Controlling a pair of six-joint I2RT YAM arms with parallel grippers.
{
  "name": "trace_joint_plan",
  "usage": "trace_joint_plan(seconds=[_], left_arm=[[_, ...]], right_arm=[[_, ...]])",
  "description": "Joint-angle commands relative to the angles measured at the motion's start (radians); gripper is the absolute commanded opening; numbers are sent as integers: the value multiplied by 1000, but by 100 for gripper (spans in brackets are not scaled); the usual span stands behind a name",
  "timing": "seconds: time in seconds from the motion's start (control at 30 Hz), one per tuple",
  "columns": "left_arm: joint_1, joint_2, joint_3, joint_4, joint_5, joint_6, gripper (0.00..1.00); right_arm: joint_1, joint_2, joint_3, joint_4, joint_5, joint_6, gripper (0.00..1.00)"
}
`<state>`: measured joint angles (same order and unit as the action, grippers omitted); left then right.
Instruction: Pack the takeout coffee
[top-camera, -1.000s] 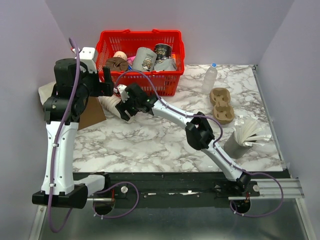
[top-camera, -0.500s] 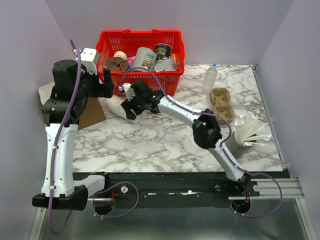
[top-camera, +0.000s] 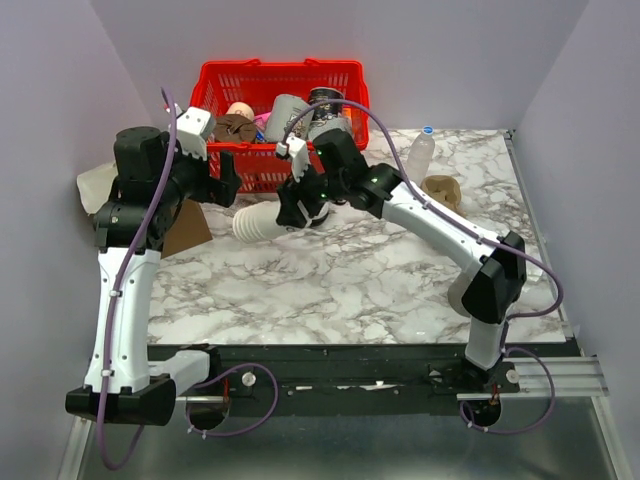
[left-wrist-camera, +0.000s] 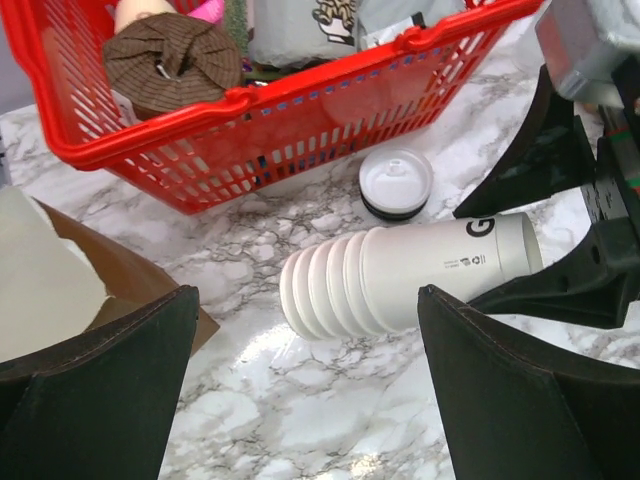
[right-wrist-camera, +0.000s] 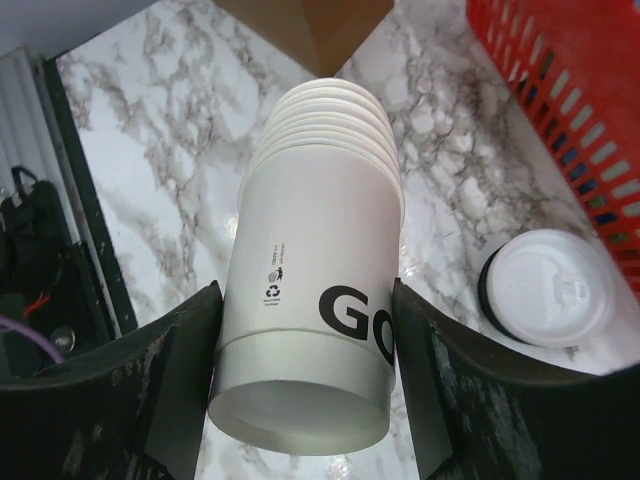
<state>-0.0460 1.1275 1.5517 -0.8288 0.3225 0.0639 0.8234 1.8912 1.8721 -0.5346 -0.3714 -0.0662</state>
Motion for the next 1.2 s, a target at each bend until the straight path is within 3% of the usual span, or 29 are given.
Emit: trace_joint_plan(seconds=[0.0, 0.23, 0.43, 0.67, 0.73, 0.9, 1.0, 1.17], left_arm=[[6, -27, -71, 0, 130, 16, 99], [6, -89, -287, -1, 187, 45, 98], [6, -118, -395, 59, 236, 25, 98], [6, -114, -453, 68, 260, 43, 98], [6, -107, -472, 60, 280, 39, 98], [6, -84, -550, 89, 296, -44, 97], [6, -45, -582, 106, 337, -59, 92], [5, 38, -622, 189, 507, -113, 84]], right_arm=[[-6, -24, -105, -36, -87, -30, 46], [-21, -136, -335, -33, -89, -124, 45], [-27, -230, -540, 44, -87, -208, 52], [-29, -218, -694, 117, -80, -294, 79], [-27, -199, -708, 140, -77, -307, 100], [-27, -156, -703, 174, -81, -310, 100], [-27, -133, -692, 183, -89, -310, 100], [-27, -101, -689, 183, -78, -319, 100]])
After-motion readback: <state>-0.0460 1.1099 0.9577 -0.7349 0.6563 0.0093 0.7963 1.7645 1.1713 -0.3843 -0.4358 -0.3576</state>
